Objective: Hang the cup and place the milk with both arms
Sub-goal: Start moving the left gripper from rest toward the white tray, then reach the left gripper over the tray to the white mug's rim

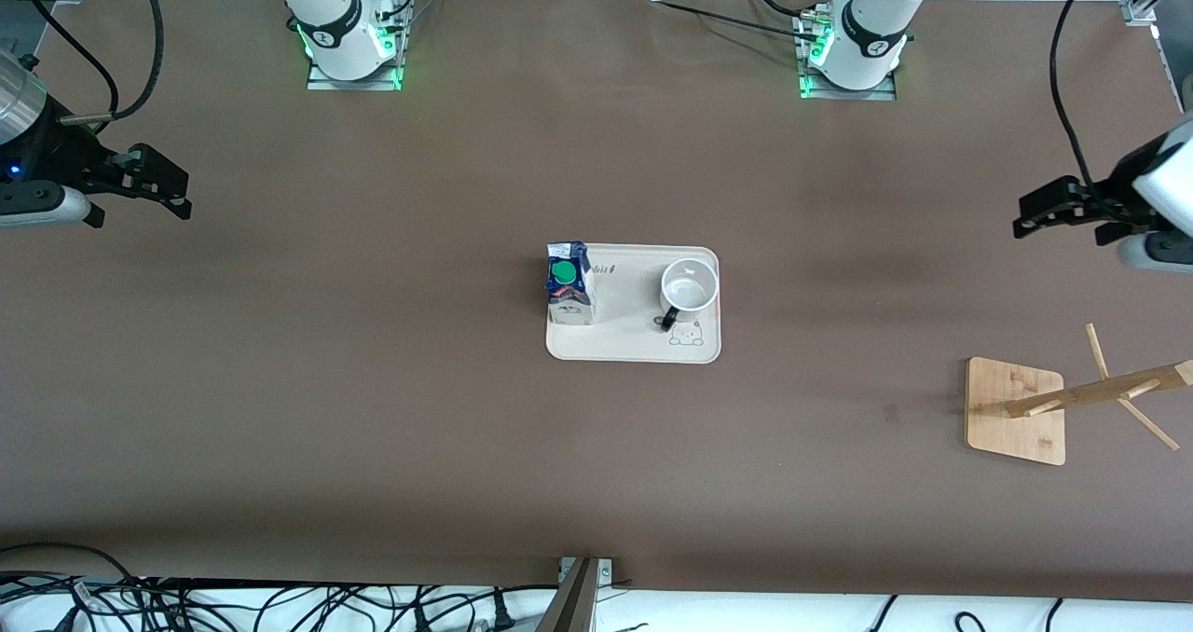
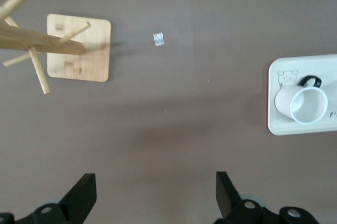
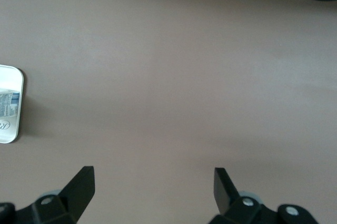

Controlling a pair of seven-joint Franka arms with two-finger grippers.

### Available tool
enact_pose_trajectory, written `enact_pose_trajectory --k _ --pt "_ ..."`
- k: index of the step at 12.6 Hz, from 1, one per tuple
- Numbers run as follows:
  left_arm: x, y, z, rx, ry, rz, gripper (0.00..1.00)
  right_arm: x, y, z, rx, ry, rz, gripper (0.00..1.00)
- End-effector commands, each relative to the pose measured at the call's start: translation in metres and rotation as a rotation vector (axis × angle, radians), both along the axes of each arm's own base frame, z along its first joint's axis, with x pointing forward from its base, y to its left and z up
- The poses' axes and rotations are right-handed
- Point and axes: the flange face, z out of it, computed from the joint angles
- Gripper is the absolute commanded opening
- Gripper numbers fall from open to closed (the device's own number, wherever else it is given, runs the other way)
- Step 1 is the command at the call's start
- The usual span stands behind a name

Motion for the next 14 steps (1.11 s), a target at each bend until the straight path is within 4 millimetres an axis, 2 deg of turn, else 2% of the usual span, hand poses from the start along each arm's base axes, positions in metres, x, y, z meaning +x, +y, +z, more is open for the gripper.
enact_pose_trajectory --k 1,2,3,5,6,7,9,10,11,13,14 --pt "0.001 -0.006 -0.012 0.025 0.046 -0.013 1.00 0.000 0.001 0.003 -0.006 0.003 0.001 1.00" --pt "0.004 -0.007 -0.016 0.016 0.046 -0.013 1.00 0.000 0.001 0.002 -0.006 0.005 0.001 1.00" --pt "0.015 -0.009 -0.034 0.004 0.055 -0.024 1.00 0.000 0.001 0.002 -0.006 0.005 0.001 1.00" --pt "0.026 -0.042 -0.056 0.007 0.051 -0.073 1.00 0.000 0.001 0.003 -0.006 0.003 0.001 1.00" --pt "0.031 -0.050 -0.070 0.006 0.069 -0.087 1.00 0.000 0.001 0.002 -0.008 0.004 0.002 1.00" --pt "0.034 -0.072 -0.079 0.004 0.063 -0.117 1.00 0.000 0.003 0.003 -0.007 0.000 0.003 1.00" --pt "0.045 -0.106 -0.132 0.016 0.117 -0.164 1.00 0.005 0.009 -0.002 -0.005 -0.001 0.000 1.00" --pt "0.049 -0.112 -0.146 0.016 0.120 -0.176 1.00 0.015 0.011 -0.011 -0.007 -0.014 0.002 1.00" --pt "0.053 -0.121 -0.160 0.016 0.120 -0.187 1.00 0.027 0.016 -0.034 -0.018 0.004 0.023 1.00" --pt "0.055 -0.150 -0.191 -0.016 0.146 -0.217 1.00 0.029 0.027 -0.050 -0.022 0.041 0.040 1.00" --pt "0.055 -0.169 -0.202 -0.035 0.138 -0.246 1.00 0.030 0.030 -0.066 -0.028 0.082 0.048 1.00"
